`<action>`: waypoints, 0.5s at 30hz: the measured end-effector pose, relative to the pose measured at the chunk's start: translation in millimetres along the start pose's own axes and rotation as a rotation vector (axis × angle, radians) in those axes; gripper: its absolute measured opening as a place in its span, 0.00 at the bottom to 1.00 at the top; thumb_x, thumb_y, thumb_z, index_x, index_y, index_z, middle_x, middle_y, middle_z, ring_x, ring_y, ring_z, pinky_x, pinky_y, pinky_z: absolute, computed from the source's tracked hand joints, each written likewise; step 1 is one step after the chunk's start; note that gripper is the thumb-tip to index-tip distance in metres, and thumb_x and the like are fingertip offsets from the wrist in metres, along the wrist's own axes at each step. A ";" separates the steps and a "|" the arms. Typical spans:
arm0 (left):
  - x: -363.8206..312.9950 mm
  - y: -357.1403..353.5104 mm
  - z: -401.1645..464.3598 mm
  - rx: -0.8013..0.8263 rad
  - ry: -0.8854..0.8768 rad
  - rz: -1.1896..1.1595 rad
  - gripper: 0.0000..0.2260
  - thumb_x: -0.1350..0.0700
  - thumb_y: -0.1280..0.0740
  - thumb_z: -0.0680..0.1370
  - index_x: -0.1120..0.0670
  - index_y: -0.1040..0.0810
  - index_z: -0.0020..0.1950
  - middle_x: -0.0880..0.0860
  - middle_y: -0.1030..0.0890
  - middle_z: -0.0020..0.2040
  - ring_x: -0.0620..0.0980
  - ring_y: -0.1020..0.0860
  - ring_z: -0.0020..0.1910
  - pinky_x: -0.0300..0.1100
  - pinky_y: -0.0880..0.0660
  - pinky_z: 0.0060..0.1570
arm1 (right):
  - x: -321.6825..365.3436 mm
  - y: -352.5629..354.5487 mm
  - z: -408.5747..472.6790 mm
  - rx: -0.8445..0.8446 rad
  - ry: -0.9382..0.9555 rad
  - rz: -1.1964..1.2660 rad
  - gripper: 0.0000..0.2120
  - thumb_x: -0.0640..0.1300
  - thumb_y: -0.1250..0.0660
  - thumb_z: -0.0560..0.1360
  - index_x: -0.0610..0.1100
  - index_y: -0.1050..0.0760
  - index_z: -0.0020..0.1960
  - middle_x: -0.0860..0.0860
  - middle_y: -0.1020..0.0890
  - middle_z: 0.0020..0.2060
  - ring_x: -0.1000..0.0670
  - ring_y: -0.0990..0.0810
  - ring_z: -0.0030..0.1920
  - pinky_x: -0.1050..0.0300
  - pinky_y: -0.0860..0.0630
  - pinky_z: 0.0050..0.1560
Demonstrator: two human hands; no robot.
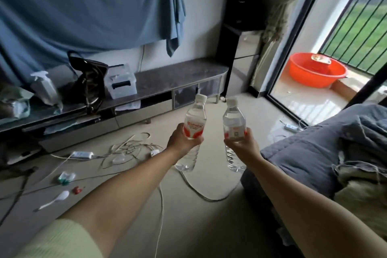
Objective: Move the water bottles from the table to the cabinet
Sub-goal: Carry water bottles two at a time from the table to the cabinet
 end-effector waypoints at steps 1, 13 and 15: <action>-1.6 -6.1 11.8 0.016 0.002 -0.005 0.25 0.44 0.24 0.66 0.51 0.27 0.58 0.50 0.19 0.53 0.52 0.20 0.51 0.50 0.24 0.54 | -2.6 2.3 10.2 -0.005 -0.003 -0.003 0.15 0.43 0.24 0.67 0.43 0.24 0.51 0.47 0.16 0.40 0.48 0.17 0.40 0.60 0.27 0.36; -33.4 -67.8 179.6 0.094 0.056 0.011 0.23 0.46 0.25 0.65 0.53 0.24 0.57 0.52 0.17 0.51 0.53 0.19 0.50 0.52 0.24 0.56 | -20.9 9.5 194.4 -0.009 -0.055 0.017 0.16 0.47 0.24 0.67 0.49 0.28 0.49 0.55 0.19 0.38 0.57 0.21 0.38 0.64 0.32 0.33; -41.0 -75.8 209.6 0.084 0.069 0.004 0.23 0.47 0.25 0.66 0.53 0.24 0.57 0.53 0.18 0.51 0.54 0.19 0.51 0.52 0.23 0.56 | -20.8 11.1 231.7 0.005 -0.050 0.015 0.16 0.47 0.24 0.67 0.47 0.27 0.50 0.52 0.18 0.39 0.54 0.20 0.38 0.64 0.31 0.33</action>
Point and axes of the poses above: each hand's wrist, its own z-axis towards the middle knuckle, its own y-axis out of the back of the hand, x = y × z, the point moved 5 cm from there along z, towards the middle knuckle
